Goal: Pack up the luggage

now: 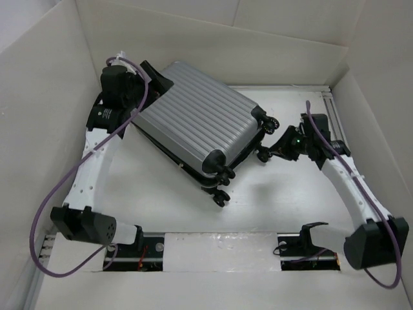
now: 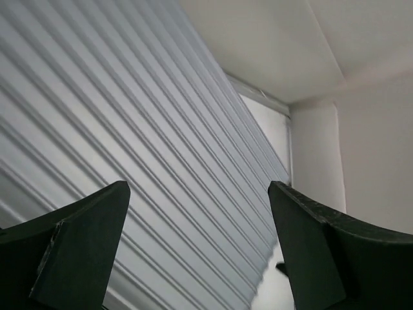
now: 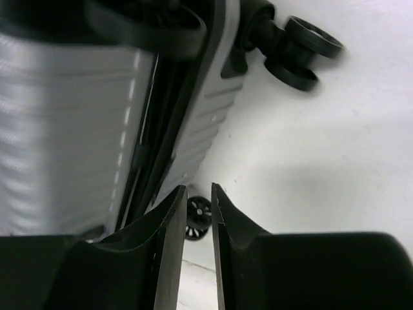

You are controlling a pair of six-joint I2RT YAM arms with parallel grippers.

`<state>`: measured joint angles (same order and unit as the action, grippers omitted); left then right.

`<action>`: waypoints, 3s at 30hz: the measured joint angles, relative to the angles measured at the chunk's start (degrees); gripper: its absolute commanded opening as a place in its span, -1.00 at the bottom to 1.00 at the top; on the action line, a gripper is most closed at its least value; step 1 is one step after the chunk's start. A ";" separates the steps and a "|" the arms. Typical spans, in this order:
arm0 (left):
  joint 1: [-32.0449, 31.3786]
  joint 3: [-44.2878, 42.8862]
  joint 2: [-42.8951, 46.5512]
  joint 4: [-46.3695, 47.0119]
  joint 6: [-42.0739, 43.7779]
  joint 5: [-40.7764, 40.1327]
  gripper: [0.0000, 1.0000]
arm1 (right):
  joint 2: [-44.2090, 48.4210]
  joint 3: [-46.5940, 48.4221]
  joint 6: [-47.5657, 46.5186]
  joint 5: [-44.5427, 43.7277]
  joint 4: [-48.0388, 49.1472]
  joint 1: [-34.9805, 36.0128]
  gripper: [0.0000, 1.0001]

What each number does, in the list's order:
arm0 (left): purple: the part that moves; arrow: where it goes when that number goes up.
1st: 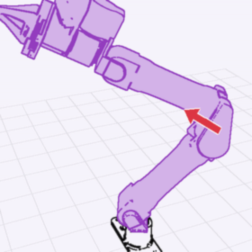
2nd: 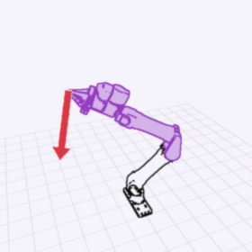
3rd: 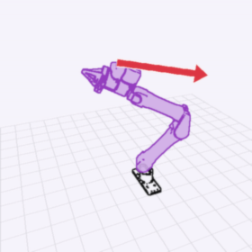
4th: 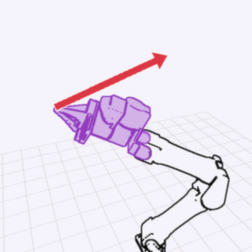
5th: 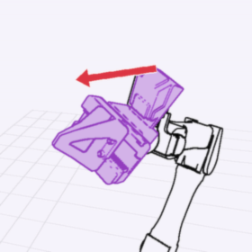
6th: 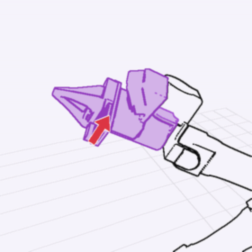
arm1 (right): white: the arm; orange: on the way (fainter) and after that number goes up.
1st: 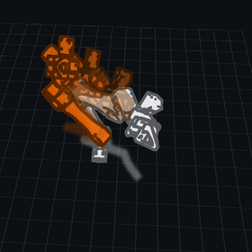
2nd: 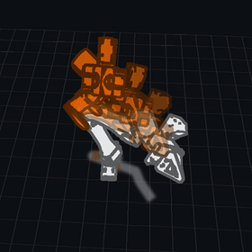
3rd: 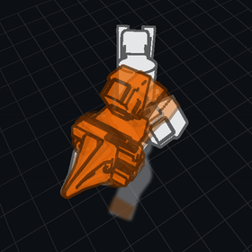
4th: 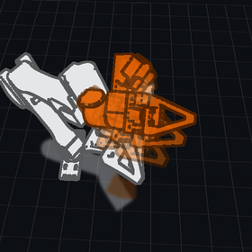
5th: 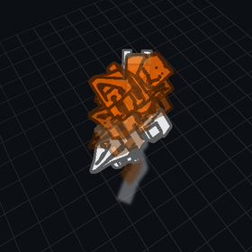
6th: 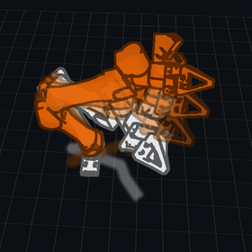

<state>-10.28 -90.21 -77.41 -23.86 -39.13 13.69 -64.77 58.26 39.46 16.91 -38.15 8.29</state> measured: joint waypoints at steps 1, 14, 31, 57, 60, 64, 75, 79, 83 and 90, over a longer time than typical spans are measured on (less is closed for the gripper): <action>1.40 -0.15 -1.25 0.87 -0.35 -1.01 0.74 | -2.69 0.00 0.11 1.22 1.88 0.63 -0.44; 26.60 16.81 0.33 3.89 -7.74 -3.41 0.69 | -35.01 18.21 2.34 9.25 14.19 5.18 -0.52; 30.64 19.10 1.22 6.80 -6.95 -6.38 0.64 | -9.31 21.07 -7.43 -2.32 8.87 28.28 0.17; 11.61 34.32 16.39 6.82 -4.42 -2.62 -0.29 | -57.29 43.12 25.11 -47.54 27.34 54.10 -0.08; 10.16 33.70 16.74 5.05 -3.63 -4.17 -0.41 | -59.58 45.42 28.11 -51.25 29.31 54.16 -0.20; 9.97 30.60 16.81 1.97 -3.21 -7.76 -0.47 | -61.77 48.63 32.85 -55.45 29.35 54.25 -0.19; 9.97 28.37 18.88 0.94 -2.82 -9.20 -0.42 | -62.12 49.37 39.78 -61.83 24.85 56.33 -0.84; 12.07 28.30 17.86 1.70 -1.51 -7.72 -0.20 | -55.60 39.08 41.72 -62.49 19.91 57.53 -0.89; 18.60 28.85 17.11 4.81 -1.44 -5.73 0.37 | -45.29 24.00 38.95 -59.34 19.17 56.83 -0.65; 22.64 28.55 16.11 9.53 -5.53 -1.77 0.60 | -21.40 14.40 30.21 -53.81 16.15 56.30 0.58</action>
<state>12.36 -61.67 -61.30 -14.33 -44.66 11.92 -86.17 72.66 69.67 -36.91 -22.00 64.60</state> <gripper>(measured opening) 0.785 0.662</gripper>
